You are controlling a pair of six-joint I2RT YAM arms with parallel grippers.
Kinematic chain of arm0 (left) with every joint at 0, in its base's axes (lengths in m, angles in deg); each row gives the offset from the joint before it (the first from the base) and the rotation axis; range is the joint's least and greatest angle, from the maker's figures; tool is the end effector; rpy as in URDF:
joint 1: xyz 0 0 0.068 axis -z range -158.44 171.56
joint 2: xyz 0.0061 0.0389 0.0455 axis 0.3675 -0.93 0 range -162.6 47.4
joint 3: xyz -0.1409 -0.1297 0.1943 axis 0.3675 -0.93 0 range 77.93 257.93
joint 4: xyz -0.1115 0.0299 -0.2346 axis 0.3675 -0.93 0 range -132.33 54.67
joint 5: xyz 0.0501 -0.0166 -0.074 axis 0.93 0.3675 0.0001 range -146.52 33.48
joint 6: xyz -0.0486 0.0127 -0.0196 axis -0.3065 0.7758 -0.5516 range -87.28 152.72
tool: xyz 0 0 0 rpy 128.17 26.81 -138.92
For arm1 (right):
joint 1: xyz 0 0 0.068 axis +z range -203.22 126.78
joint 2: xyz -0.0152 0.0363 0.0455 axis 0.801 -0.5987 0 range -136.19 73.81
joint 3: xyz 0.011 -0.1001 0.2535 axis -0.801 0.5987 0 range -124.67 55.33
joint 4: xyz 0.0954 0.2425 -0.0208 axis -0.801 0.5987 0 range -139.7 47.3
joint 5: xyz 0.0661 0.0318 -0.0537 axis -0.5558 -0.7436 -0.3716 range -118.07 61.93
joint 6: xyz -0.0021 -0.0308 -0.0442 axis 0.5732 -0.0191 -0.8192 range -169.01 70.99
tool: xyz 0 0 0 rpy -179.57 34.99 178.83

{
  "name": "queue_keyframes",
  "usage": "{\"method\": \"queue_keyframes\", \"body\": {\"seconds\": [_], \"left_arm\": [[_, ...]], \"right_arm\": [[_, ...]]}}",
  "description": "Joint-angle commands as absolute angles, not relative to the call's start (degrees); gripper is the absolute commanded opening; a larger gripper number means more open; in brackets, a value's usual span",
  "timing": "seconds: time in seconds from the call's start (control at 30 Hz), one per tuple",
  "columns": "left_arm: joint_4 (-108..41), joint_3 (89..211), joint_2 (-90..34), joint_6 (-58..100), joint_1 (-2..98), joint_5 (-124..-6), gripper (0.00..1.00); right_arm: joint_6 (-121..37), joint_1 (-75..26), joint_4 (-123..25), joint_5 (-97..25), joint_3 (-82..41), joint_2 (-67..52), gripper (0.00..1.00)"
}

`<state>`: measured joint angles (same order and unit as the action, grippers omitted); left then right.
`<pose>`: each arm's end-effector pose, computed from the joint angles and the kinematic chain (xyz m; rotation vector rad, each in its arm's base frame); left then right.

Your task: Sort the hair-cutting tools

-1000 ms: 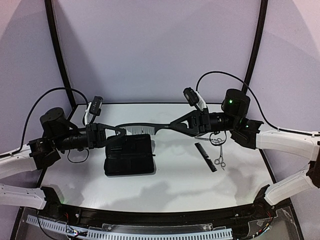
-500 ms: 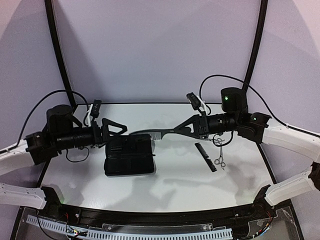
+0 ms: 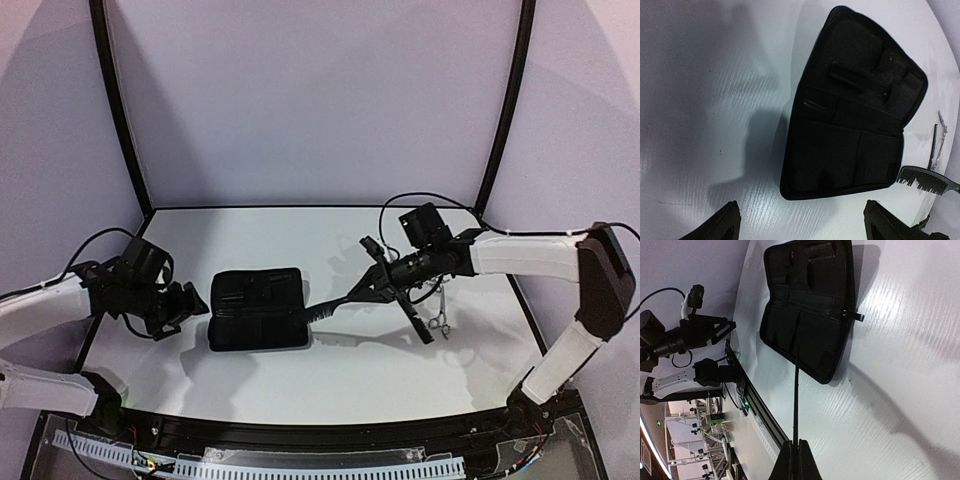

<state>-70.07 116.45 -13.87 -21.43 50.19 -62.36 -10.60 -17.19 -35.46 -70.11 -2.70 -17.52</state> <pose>0.1747 -0.0994 0.2133 -0.5601 2.6549 -0.6269 0.2541 0.2143 0.2188 -0.3371 2.6307 1.4187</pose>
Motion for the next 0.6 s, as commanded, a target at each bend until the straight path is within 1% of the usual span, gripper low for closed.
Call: {"method": "queue_keyframes", "body": {"seconds": [0.0,0.07,0.13,0.2,0.37,0.57], "left_arm": [[-68.84,115.89,-18.00,-19.27,49.48,-65.89,0.79],[-67.66,115.28,-19.87,-19.07,48.99,-65.95,0.74],[-64.93,114.41,-21.64,-19.15,48.70,-66.72,0.65],[-60.70,113.72,-23.39,-19.38,48.64,-68.87,0.59],[-55.02,112.63,-27.35,-19.45,48.63,-73.76,0.50],[-54.37,113.28,-31.97,-18.53,48.63,-73.85,0.37]], "right_arm": [[-10.39,-17.57,-37.28,-74.74,-5.94,-22.15,0.00],[-9.81,-17.62,-37.99,-75.51,-6.12,-23.87,0.00],[-8.89,-17.60,-39.05,-75.95,-5.94,-25.24,0.00],[-7.77,-17.55,-40.49,-76.87,-5.61,-26.56,0.00],[-6.78,-17.58,-42.55,-77.95,-5.22,-29.46,0.00],[-6.86,-17.69,-44.92,-77.73,-4.75,-31.26,0.00]]}}
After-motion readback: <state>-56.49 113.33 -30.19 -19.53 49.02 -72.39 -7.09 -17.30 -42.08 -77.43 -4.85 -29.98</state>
